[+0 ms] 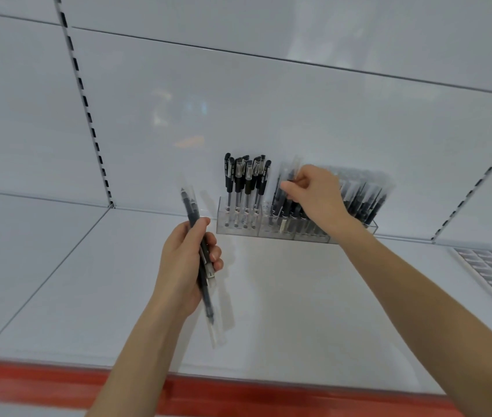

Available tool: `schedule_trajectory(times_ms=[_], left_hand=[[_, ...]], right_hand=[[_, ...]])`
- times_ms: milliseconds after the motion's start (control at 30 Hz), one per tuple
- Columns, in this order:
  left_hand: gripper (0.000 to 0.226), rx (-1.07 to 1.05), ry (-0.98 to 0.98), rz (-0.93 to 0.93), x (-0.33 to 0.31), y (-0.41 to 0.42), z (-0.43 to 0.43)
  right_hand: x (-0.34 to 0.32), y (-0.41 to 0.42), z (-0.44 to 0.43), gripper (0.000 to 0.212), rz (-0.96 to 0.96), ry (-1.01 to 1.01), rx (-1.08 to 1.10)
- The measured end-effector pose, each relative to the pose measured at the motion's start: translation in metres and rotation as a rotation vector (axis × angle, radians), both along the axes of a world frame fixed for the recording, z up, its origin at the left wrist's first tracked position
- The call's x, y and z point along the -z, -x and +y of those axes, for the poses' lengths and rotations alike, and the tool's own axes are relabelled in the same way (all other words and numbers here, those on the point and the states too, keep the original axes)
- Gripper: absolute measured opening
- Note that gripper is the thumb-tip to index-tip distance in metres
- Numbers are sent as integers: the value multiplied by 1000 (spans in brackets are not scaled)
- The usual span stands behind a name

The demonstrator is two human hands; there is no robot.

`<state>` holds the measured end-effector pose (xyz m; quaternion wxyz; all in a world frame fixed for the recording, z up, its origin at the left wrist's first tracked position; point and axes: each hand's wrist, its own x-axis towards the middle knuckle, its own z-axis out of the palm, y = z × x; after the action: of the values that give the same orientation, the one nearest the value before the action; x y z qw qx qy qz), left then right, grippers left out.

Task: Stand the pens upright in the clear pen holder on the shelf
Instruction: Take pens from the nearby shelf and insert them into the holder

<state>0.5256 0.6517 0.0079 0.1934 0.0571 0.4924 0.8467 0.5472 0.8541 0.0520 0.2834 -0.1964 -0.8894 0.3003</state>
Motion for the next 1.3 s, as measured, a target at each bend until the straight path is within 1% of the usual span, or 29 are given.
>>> schedule_trajectory(times_ms=[67,133,200,300,367,400,467,533,567,633,700,767,867,933,1000,1100,1200,1300], left_hand=[[11,-1,7,9,1,0,0],[11,-1,12,14,1,0,-1],[11,-2,15,19,1,0,-2],[11,-5,15,23,2,1,-4],[12,-3,14,26,3,2,-4],[12,0,18,30,3,2,-3],[13,7,40,50,4,1,-2],[14,18,53,71,4,0,-2],[13,28,53,77,3,0,-3],[11,61,44,83,2,0,-4],[13,117,14,88,1,0,-5],[14,179,1,114,0,0,-5],[15,263,-7,160,-2,-4,-5],[14,306,-13,173,-3,-6,-4],[15,332,-21,173,-4,-8,-4],[16,327,-39,163,-3,-8,-5],[15,305,-28,158,0,-7,-9],[13,250,-3,139,2,-4,-12]], right_hand=[[3,2,-1,29,-71,1,-12],[6,4,-1,25,-93,-5,-9],[6,4,0,17,-65,19,0],[-5,-1,2,30,53,6,25],[-16,-2,-1,28,145,-80,-10],[-19,-1,-2,25,151,-155,-42],[-18,3,-2,20,79,-327,-96],[-14,6,0,19,-11,-447,-109],[-13,6,1,20,-28,-471,-103],[-13,4,-1,21,9,-464,-98],[-15,0,-12,21,98,-384,-106],[-19,-5,-25,15,147,-185,-157],[-29,-10,-44,7,91,169,-328],[-31,-12,-50,7,22,320,-414],[-31,-12,-54,10,-5,383,-456],[-31,-11,-52,5,44,453,-463],[-34,-11,-42,5,147,536,-397],[-45,-14,-27,9,267,512,-264]])
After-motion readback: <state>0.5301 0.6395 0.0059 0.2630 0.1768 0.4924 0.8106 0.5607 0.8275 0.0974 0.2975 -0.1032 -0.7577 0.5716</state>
